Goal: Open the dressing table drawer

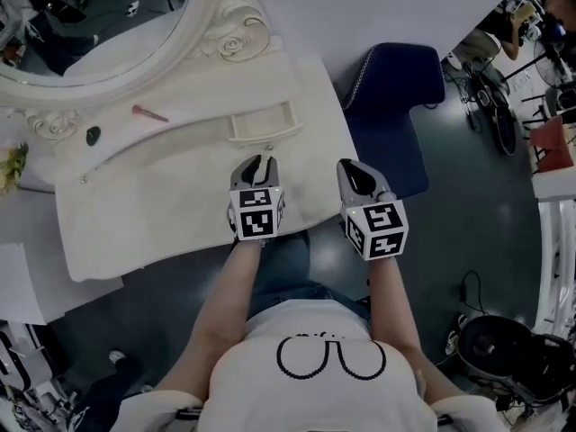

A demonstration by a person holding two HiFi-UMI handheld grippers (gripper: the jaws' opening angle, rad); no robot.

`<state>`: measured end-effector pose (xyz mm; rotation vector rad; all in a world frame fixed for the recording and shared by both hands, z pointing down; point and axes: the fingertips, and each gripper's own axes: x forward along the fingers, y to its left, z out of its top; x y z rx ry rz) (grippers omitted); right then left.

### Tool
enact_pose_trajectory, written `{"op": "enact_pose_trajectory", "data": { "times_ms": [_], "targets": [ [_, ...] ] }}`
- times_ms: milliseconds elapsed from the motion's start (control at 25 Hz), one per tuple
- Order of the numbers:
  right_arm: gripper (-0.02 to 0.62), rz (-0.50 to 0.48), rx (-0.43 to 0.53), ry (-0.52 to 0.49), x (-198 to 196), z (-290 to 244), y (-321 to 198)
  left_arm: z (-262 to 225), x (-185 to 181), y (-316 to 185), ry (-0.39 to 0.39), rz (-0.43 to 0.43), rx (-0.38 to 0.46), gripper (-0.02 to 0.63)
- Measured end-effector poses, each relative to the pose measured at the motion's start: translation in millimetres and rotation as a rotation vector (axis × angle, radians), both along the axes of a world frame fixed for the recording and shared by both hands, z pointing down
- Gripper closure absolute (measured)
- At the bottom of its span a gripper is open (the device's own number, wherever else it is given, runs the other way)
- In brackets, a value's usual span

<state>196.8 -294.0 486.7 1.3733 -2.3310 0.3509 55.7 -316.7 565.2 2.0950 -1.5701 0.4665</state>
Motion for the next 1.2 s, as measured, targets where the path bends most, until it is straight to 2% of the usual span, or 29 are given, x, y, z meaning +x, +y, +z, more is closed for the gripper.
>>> {"op": "enact_pose_trajectory", "data": {
  "times_ms": [240, 400, 560, 640, 880, 1080, 1200],
  "targets": [
    [0.597, -0.009, 0.081, -0.008, -8.7, -34.4, 6.7, -47.0, -22.7, -0.8, -0.002, -0.032, 0.106, 0.514],
    [0.597, -0.024, 0.159, -0.016, -14.8, -66.4, 3.5, -93.9, -44.8, -7.8, -0.093, -0.027, 0.249, 0.515],
    [0.597, -0.039, 0.241, -0.025, -15.8, -97.5, 6.6, -153.4, -58.6, -6.6, -0.12, 0.016, 0.412, 0.515],
    [0.597, -0.049, 0.275, -0.025, -15.7, -110.3, 11.4, -181.9, -72.3, -2.8, -0.144, -0.003, 0.484, 0.515],
    [0.597, -0.051, 0.394, -0.029, -13.8, -159.7, 13.2, -263.1, -102.1, 4.9, -0.14, -0.071, 0.672, 0.515],
    [0.598, -0.041, 0.535, -0.02, -16.6, -209.7, 12.7, -302.8, -113.0, 7.1, -0.112, -0.112, 0.778, 0.515],
    [0.598, -0.031, 0.591, -0.03, -17.4, -230.2, 13.7, -312.6, -112.6, 8.4, -0.095, -0.121, 0.814, 0.515]
  ]
}}
